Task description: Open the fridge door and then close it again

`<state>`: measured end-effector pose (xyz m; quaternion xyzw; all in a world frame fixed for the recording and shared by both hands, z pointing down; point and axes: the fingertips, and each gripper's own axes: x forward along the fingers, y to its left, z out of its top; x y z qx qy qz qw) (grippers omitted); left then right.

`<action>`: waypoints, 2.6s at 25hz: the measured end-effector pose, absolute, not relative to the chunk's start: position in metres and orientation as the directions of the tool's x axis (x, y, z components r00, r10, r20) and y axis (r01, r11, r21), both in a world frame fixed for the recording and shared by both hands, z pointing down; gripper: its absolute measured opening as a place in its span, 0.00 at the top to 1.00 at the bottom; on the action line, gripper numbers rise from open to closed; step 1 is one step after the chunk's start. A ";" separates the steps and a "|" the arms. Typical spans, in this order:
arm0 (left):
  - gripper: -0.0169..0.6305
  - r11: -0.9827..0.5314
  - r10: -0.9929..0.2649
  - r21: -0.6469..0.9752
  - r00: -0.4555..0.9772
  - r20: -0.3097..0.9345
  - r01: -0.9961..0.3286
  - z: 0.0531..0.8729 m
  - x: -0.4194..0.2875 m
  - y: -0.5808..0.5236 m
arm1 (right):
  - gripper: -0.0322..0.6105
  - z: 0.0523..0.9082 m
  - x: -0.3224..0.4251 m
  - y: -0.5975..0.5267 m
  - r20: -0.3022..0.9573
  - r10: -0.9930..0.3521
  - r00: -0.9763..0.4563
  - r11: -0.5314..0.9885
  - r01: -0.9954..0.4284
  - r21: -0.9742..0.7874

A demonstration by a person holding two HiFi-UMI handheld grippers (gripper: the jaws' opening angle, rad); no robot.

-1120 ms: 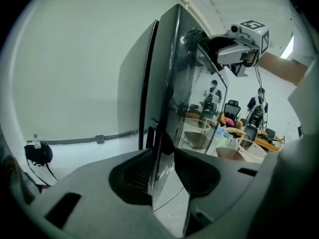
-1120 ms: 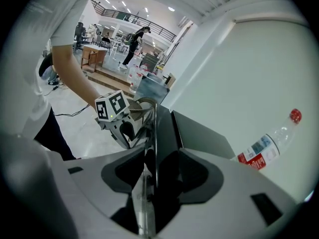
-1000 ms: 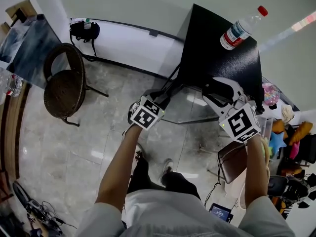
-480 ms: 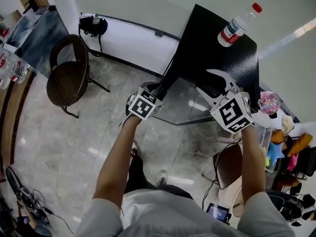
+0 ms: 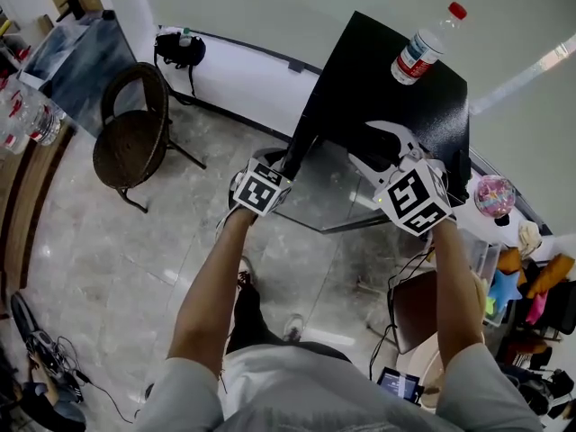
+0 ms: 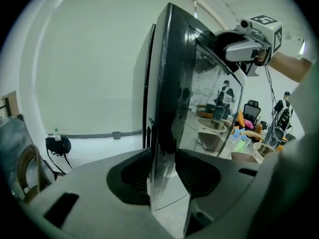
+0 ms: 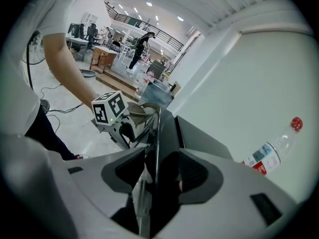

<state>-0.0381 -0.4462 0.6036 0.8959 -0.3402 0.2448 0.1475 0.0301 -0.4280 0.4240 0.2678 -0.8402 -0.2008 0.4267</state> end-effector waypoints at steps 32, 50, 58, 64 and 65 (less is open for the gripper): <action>0.78 -0.381 -0.740 0.157 0.402 0.539 -0.911 0.604 -0.052 -0.261 | 0.62 0.424 0.016 -0.282 0.626 -0.314 -0.714 0.828 0.115 0.548; 0.80 -0.259 -0.782 0.187 0.319 0.535 -0.948 0.602 -0.036 -0.191 | 0.60 0.425 0.029 -0.227 0.614 -0.242 -0.752 0.778 0.228 0.586; 0.80 -0.189 -0.804 0.220 0.279 0.524 -0.957 0.602 -0.012 -0.146 | 0.59 0.426 0.046 -0.192 0.605 -0.189 -0.773 0.744 0.289 0.602; 0.82 -0.163 -0.821 0.214 0.253 0.511 -0.963 0.603 0.009 -0.108 | 0.58 0.424 0.060 -0.162 0.595 -0.135 -0.792 0.714 0.338 0.612; 0.83 -0.180 -0.814 0.211 0.267 0.517 -0.961 0.603 0.014 -0.102 | 0.58 0.424 0.063 -0.157 0.593 -0.121 -0.796 0.706 0.351 0.615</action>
